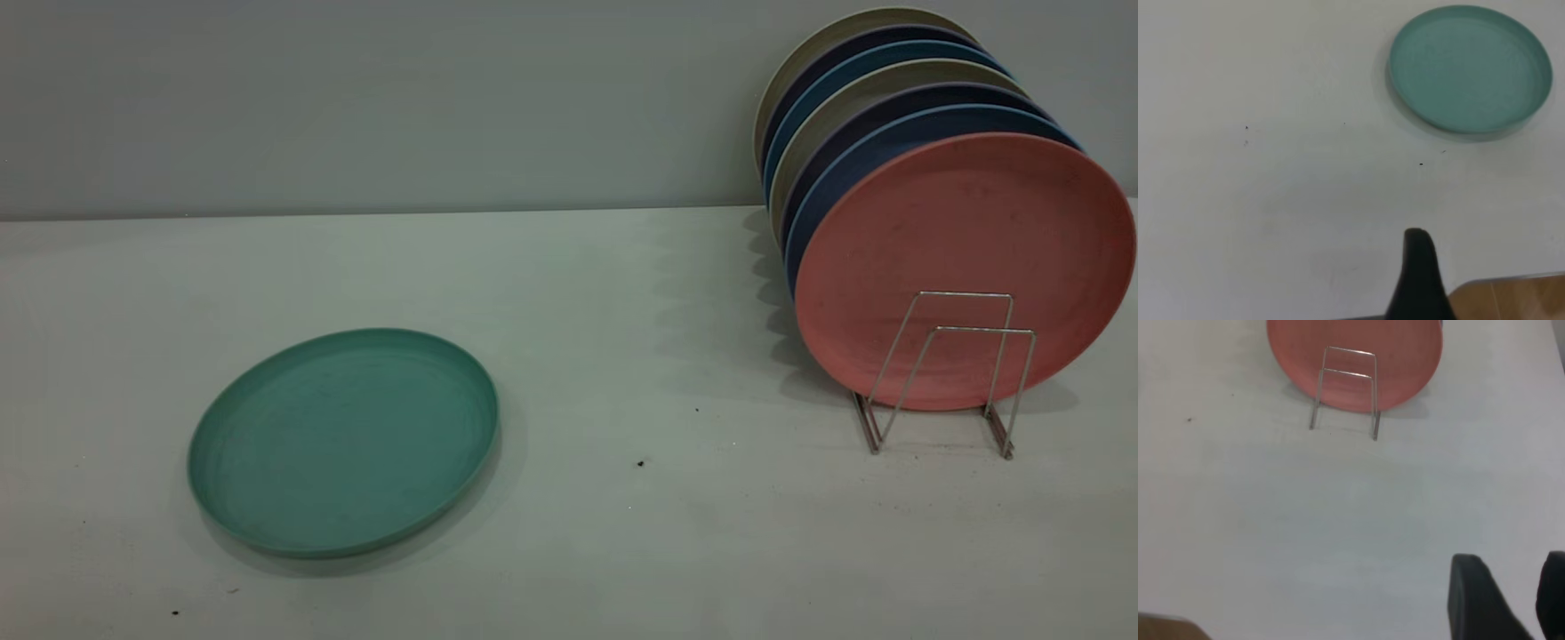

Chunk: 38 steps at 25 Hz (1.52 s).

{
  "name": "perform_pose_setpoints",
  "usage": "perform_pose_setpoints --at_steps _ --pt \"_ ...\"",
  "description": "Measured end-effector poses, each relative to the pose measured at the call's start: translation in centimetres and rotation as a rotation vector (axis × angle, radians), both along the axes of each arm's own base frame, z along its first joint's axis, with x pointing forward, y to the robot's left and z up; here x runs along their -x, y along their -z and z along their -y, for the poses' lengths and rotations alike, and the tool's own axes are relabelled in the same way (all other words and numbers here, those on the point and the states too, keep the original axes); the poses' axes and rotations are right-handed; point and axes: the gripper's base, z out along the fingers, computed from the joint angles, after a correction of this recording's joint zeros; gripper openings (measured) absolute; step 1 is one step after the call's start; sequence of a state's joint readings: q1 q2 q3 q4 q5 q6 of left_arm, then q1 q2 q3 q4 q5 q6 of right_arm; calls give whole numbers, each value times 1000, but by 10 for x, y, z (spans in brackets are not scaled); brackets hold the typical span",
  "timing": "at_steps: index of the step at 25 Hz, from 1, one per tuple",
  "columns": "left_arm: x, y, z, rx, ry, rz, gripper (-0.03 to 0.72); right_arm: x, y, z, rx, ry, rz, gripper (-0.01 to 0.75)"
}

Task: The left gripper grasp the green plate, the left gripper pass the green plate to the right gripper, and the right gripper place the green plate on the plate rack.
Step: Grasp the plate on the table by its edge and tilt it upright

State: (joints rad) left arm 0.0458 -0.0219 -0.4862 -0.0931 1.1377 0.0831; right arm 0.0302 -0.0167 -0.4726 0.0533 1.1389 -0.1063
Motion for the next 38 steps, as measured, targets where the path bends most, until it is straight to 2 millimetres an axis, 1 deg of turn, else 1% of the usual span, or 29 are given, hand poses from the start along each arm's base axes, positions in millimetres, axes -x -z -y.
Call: perform_pose_setpoints --at_steps 38 --pt "0 0 1 14 8 1 590 0 0 0 3 1 0 243"
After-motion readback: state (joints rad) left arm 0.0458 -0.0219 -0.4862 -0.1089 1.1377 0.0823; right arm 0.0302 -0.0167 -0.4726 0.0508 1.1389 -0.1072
